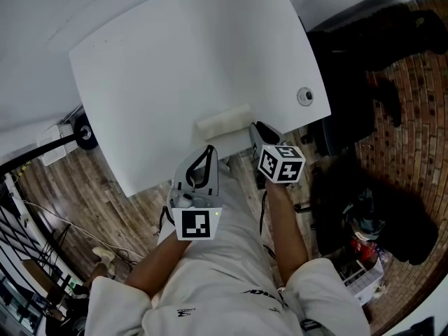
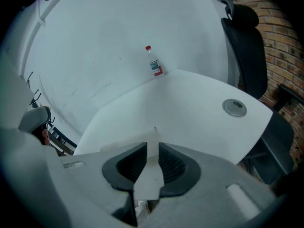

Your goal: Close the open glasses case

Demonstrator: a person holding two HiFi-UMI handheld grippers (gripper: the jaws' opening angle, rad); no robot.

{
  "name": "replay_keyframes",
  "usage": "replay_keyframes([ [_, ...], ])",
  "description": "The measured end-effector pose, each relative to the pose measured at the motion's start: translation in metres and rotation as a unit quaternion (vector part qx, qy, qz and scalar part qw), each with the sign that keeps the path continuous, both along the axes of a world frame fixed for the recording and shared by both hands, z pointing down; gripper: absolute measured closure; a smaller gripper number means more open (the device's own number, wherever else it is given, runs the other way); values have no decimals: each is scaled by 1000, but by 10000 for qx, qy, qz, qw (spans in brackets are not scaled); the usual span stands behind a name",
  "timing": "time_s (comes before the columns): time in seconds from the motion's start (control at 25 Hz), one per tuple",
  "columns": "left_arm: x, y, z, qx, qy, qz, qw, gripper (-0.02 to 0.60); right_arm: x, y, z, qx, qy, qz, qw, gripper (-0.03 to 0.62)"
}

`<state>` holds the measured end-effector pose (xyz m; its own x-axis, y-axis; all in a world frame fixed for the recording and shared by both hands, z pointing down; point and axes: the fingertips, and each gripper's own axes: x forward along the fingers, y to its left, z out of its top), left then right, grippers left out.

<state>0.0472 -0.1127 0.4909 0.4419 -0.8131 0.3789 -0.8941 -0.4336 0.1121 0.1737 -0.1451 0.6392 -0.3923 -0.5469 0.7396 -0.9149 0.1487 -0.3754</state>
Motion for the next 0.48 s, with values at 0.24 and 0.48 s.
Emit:
replay_keyframes([
  [0.24,-2,4,-26,271,-25,158,9995,583,-11,1,-39,424,37,4,9991,531],
  [0.48,-7,13,-60,434,180,220,9987,583,-27,9,-83,881,102,63,9960,563],
])
